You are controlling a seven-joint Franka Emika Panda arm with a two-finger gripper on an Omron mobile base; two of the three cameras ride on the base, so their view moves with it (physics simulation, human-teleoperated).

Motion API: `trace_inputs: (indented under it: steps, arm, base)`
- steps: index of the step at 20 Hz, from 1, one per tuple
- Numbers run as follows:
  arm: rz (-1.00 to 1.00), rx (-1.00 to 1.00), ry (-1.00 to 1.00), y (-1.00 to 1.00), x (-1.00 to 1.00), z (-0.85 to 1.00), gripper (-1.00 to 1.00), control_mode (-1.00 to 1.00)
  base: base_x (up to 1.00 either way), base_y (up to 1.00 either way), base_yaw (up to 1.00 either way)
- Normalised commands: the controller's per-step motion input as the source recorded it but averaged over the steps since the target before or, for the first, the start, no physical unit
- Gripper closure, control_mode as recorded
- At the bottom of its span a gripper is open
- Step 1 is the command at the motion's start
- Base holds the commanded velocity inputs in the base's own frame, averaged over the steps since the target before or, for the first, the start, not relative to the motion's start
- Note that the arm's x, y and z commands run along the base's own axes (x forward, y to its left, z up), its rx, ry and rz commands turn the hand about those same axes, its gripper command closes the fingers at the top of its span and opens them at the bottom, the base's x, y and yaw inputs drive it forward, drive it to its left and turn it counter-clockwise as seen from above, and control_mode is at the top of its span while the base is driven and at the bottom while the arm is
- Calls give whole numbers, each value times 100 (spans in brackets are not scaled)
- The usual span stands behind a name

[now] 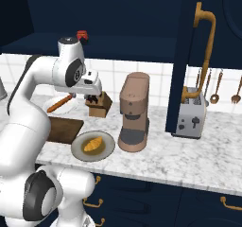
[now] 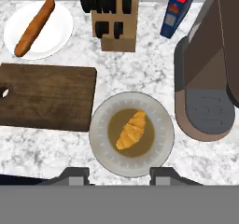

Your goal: From the different types of pastries on the counter, select a croissant and place it on the cutting board. Then retrieve a jar of jam from the cabinet and place it alongside the croissant on the cutting board.

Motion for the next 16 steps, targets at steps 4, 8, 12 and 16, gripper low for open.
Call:
trace_inputs:
  steps: [4,8,12,16]
  arm:
    - [0,-10,3,0,1,-18,-100,-100]
    - [-24,-1,-2,-6,-3,-62,-100,-100]
    - [-12,4,-5,-19,4,-52,-100,-100]
    - [-20,3,-17,-11,-1,-49,-100,-100]
  base:
    - [0,0,0]
    - [0,0,0]
    - [0,0,0]
    - [0,0,0]
